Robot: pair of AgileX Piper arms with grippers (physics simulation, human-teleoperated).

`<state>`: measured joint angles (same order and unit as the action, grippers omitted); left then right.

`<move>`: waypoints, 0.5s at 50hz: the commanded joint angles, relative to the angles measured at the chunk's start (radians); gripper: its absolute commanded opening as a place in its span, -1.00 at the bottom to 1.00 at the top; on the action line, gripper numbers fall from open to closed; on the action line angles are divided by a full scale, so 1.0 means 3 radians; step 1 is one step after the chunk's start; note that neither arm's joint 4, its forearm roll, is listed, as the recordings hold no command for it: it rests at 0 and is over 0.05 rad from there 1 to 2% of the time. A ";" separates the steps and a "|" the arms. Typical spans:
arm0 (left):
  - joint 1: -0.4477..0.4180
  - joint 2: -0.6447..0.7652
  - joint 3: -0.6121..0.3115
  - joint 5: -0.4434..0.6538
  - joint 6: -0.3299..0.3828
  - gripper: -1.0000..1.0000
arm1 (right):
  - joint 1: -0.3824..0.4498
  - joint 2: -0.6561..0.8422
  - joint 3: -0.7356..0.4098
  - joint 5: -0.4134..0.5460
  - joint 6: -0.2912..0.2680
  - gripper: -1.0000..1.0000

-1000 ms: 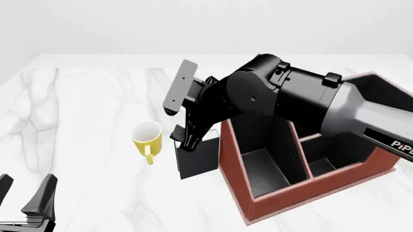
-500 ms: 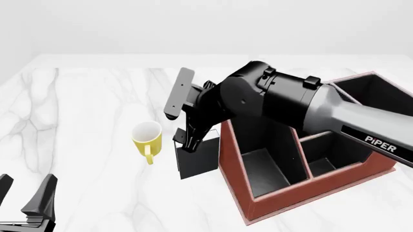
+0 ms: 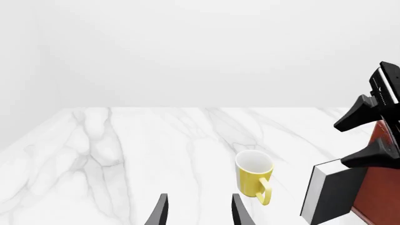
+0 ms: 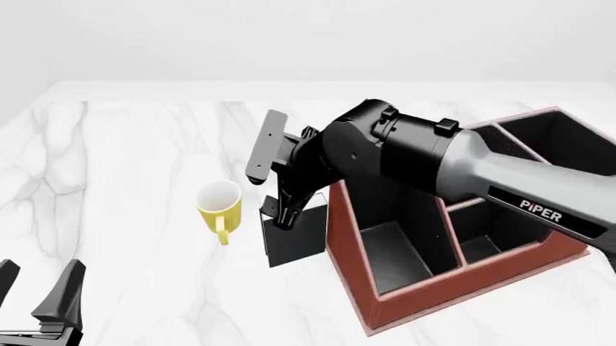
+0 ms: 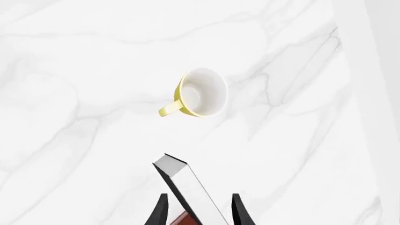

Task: Pick up the book and place it in the back compartment of the caddy.

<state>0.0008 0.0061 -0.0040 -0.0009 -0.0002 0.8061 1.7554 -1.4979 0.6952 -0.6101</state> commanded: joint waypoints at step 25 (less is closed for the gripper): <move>0.0000 0.0000 0.0000 0.0000 0.0000 1.00 | 0.0017 0.0132 0.0064 -0.0095 -0.0029 1.00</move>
<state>0.0007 0.0061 -0.0040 -0.0009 -0.0003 0.8084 1.7831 -1.4811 0.6743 -0.6195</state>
